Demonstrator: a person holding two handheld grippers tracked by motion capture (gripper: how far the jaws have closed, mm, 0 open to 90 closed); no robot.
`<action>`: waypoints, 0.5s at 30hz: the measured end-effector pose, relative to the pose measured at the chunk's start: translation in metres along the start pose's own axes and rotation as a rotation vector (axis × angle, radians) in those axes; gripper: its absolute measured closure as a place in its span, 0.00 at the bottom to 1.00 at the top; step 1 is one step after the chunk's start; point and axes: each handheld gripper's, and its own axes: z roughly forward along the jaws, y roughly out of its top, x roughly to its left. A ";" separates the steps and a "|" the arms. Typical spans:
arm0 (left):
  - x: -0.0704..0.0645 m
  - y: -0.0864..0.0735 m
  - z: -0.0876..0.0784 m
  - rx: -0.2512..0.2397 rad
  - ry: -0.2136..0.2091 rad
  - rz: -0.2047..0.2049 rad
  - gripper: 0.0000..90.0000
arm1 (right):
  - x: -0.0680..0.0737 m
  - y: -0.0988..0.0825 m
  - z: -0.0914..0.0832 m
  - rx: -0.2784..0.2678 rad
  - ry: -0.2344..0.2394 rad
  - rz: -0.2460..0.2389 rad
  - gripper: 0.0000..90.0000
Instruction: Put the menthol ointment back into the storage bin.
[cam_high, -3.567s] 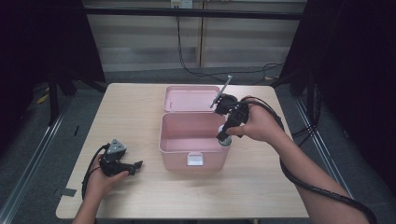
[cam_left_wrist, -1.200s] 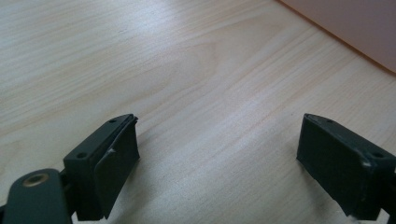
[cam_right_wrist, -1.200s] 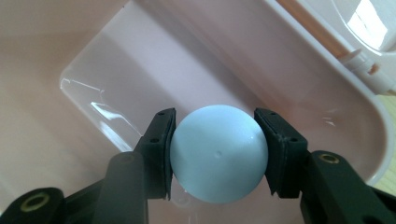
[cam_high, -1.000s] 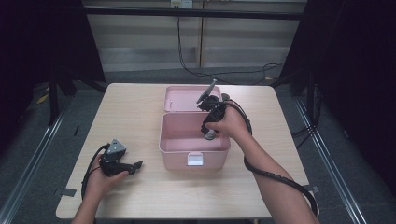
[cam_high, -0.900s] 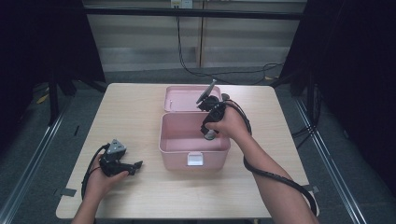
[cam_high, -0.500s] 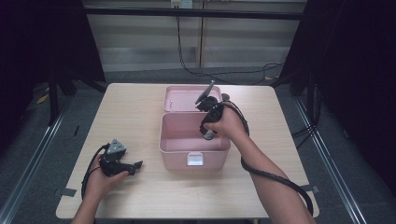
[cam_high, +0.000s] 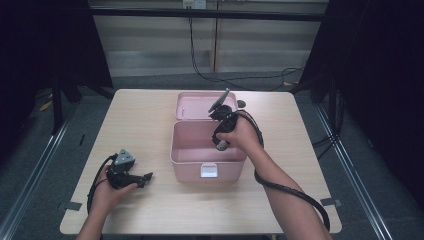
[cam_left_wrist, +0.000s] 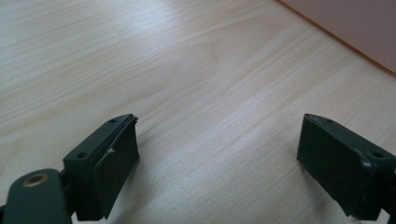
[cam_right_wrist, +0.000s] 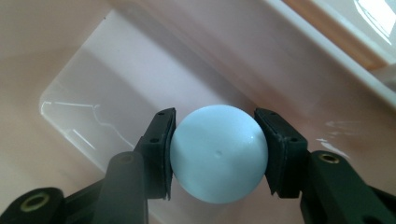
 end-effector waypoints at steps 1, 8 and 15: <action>0.000 0.000 0.000 0.000 -0.003 -0.002 0.13 | 0.000 0.000 0.001 0.006 0.004 0.002 0.56; 0.000 0.000 0.000 0.000 -0.003 -0.002 0.13 | 0.001 0.002 0.008 0.009 0.003 0.030 0.56; 0.000 0.000 0.000 -0.003 -0.004 -0.008 0.13 | -0.001 0.002 0.013 0.004 0.007 0.061 0.56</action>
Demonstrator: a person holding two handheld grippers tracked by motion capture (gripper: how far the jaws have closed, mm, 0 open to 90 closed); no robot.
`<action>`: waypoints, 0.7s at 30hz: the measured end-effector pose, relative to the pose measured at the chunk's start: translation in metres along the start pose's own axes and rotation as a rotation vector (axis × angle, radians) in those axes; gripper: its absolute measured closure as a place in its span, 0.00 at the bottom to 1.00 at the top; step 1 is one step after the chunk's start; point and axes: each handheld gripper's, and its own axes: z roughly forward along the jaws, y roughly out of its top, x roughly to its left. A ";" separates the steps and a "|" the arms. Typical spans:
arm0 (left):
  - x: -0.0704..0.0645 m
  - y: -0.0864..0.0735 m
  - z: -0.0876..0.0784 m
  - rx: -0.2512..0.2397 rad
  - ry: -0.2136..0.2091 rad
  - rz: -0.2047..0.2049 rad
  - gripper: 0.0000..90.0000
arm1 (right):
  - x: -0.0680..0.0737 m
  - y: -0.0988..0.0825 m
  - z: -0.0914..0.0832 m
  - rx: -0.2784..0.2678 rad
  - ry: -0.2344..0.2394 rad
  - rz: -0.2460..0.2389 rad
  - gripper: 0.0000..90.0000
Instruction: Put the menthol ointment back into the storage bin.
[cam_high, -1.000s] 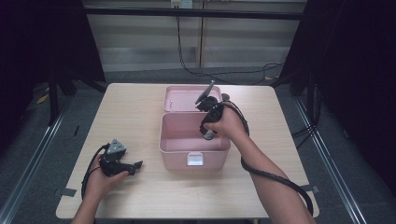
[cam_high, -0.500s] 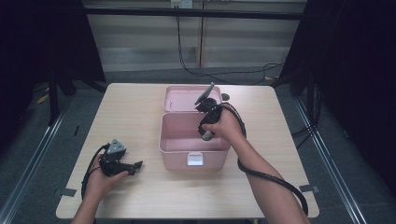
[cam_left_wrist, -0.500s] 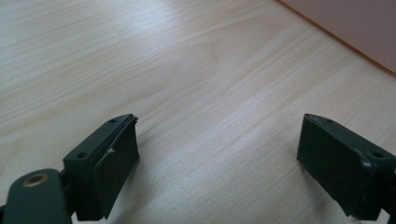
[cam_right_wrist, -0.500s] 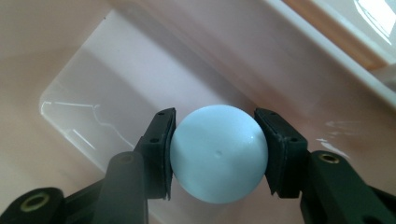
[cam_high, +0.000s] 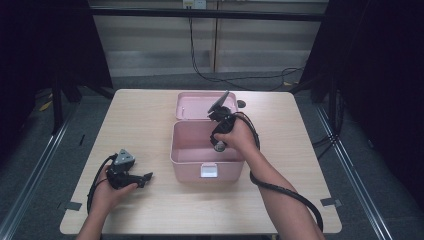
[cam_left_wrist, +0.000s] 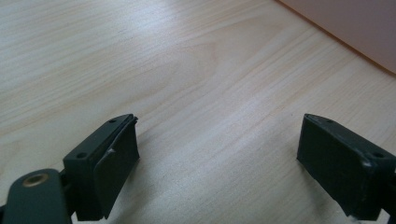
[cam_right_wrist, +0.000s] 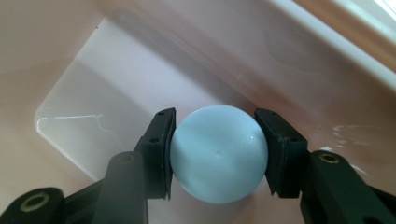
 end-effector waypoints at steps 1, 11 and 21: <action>0.000 0.000 0.000 0.000 0.000 0.000 0.13 | 0.000 0.000 0.001 -0.002 -0.008 -0.002 0.56; 0.000 0.000 0.000 0.002 0.002 0.005 0.13 | 0.000 0.001 0.006 -0.007 -0.004 0.012 0.56; 0.000 0.000 0.000 0.001 0.002 0.005 0.13 | -0.002 0.001 0.011 -0.005 -0.014 0.038 0.56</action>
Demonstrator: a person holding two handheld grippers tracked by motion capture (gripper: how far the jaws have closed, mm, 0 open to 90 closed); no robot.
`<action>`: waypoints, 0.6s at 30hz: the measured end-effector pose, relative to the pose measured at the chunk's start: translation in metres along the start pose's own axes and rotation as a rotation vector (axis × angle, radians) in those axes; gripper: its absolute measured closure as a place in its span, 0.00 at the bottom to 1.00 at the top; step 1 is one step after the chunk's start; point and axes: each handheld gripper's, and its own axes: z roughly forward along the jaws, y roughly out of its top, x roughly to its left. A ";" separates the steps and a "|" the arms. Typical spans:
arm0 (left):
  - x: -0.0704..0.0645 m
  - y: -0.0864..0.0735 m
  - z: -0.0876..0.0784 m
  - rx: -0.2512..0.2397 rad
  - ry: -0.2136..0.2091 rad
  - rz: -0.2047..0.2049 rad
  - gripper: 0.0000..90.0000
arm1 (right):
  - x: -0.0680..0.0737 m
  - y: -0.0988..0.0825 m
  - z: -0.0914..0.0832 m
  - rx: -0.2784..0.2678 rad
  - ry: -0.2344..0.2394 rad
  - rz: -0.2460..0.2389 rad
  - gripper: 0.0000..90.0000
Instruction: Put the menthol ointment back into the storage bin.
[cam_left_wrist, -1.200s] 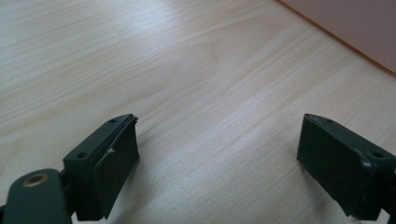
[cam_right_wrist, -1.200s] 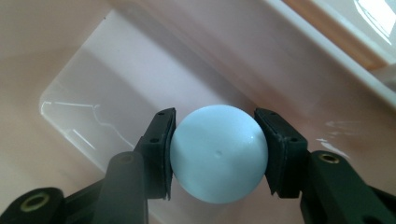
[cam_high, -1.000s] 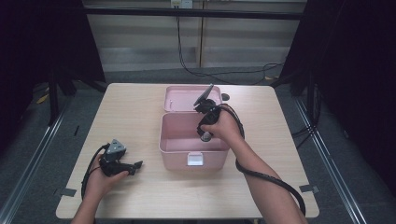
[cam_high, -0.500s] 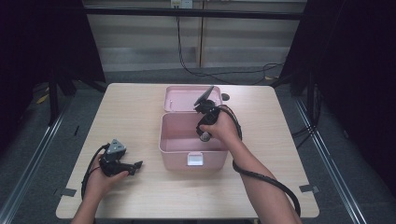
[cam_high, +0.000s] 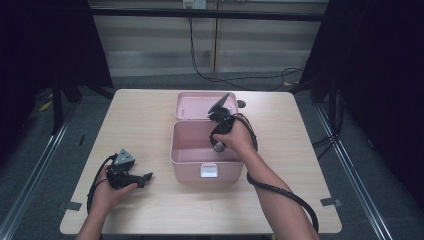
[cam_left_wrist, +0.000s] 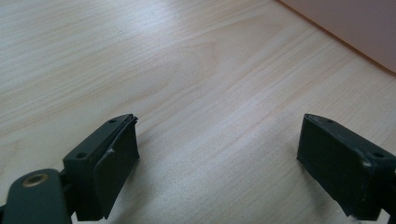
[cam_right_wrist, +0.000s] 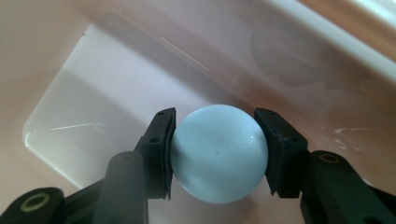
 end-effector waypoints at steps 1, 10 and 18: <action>0.000 0.000 0.000 0.000 0.000 0.000 0.13 | 0.000 0.000 0.000 0.002 0.000 0.004 0.56; 0.000 0.000 0.000 0.000 0.000 0.001 0.13 | 0.000 0.001 0.002 -0.003 -0.004 0.018 0.56; 0.000 0.000 0.000 0.000 0.000 -0.001 0.13 | 0.002 0.004 0.003 -0.005 -0.010 0.032 0.56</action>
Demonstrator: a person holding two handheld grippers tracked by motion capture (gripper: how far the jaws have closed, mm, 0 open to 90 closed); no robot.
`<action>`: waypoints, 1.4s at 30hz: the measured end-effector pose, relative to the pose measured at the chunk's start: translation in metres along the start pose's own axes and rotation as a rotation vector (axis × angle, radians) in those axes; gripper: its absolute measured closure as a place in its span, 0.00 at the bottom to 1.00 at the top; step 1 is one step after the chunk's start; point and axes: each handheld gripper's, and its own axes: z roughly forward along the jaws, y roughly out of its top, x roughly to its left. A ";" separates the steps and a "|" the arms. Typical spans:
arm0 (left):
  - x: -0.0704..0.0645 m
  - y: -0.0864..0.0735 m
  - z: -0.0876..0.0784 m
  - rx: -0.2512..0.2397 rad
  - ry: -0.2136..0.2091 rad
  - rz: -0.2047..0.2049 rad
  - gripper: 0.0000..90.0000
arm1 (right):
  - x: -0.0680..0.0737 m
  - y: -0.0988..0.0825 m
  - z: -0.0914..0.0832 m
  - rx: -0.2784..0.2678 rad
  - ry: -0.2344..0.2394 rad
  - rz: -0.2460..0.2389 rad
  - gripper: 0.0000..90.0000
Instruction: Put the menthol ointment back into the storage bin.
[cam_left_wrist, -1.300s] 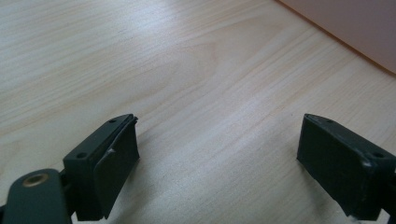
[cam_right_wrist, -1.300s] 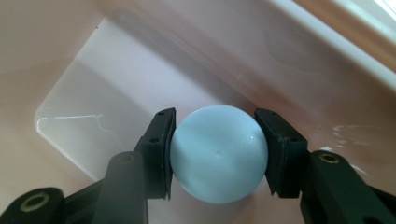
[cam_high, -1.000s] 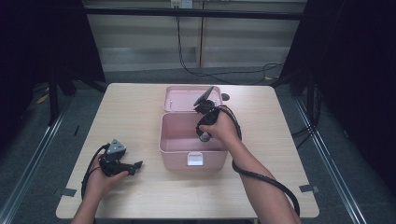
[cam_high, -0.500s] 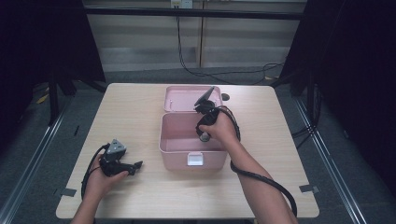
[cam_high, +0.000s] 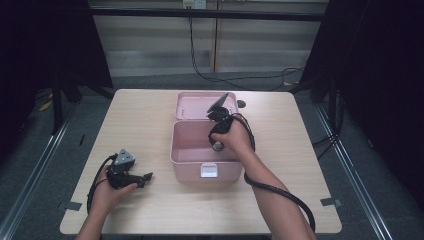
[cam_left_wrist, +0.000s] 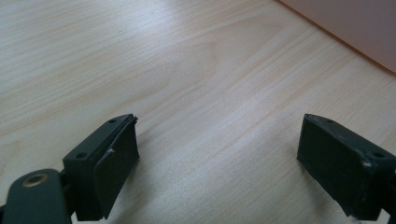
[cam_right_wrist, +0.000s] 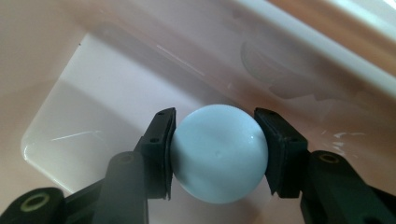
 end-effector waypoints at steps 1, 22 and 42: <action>0.000 0.000 0.000 0.000 0.000 0.000 0.13 | 0.000 0.000 0.001 0.002 0.004 0.002 0.56; 0.000 0.000 0.000 0.001 0.000 0.002 0.13 | 0.001 0.002 0.013 0.000 -0.010 0.025 0.56; 0.000 0.000 0.000 0.001 -0.001 0.002 0.13 | 0.002 0.000 0.020 0.001 -0.013 0.018 0.56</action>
